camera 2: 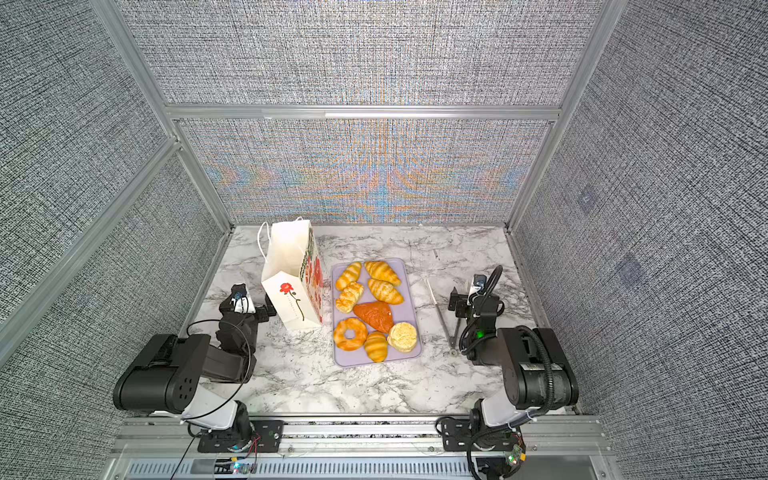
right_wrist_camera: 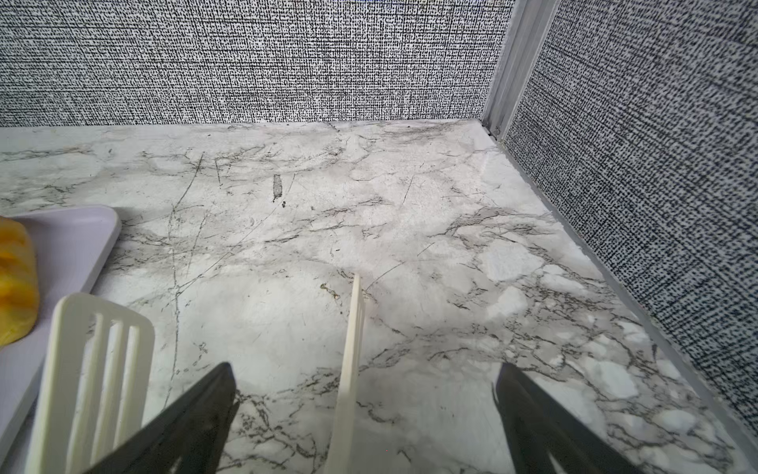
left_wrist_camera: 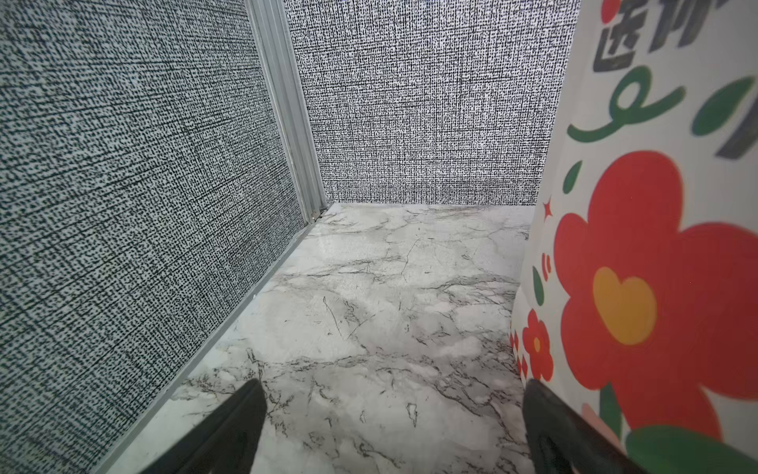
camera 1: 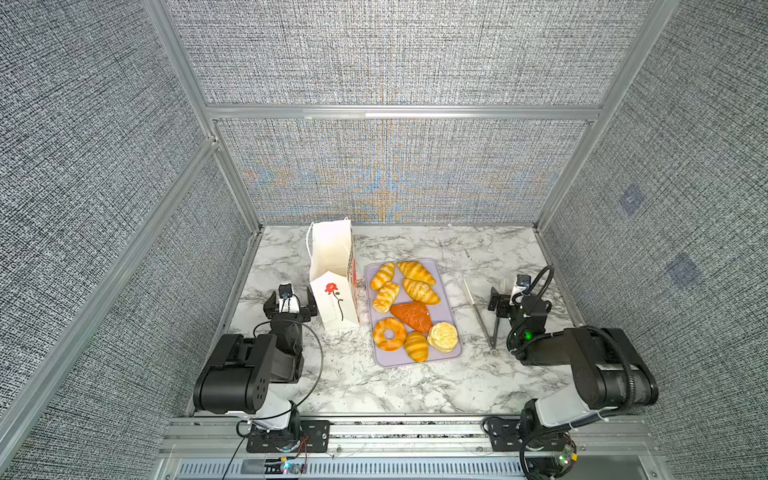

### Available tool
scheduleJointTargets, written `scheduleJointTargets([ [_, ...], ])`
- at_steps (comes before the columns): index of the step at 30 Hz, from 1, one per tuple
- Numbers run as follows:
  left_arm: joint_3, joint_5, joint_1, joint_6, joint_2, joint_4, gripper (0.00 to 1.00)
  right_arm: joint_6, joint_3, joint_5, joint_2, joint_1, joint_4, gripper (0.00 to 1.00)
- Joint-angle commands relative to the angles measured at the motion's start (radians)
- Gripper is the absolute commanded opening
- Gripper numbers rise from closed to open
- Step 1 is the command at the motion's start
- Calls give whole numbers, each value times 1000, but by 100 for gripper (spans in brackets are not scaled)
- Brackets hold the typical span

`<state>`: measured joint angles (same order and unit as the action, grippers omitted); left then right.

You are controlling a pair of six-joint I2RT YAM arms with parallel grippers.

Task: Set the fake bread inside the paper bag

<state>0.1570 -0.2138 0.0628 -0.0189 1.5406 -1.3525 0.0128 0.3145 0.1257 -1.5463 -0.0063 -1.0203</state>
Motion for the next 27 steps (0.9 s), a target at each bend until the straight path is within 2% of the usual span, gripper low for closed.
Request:
scheduleJointTargets([
  [1,1,4,-1,2,-1,-27,99,1,5,-1,2,0,-9,100],
  [5,1,4,-1,3,-2,-25,99,1,6,-8,1,-1,-6,99],
  [11,1,4,-1,3,-2,-27,99,23,13,-80,0,-40,7,99],
  [27,4,4,-1,2,-2,-22,99,23,13,-80,0,-41,7,99],
])
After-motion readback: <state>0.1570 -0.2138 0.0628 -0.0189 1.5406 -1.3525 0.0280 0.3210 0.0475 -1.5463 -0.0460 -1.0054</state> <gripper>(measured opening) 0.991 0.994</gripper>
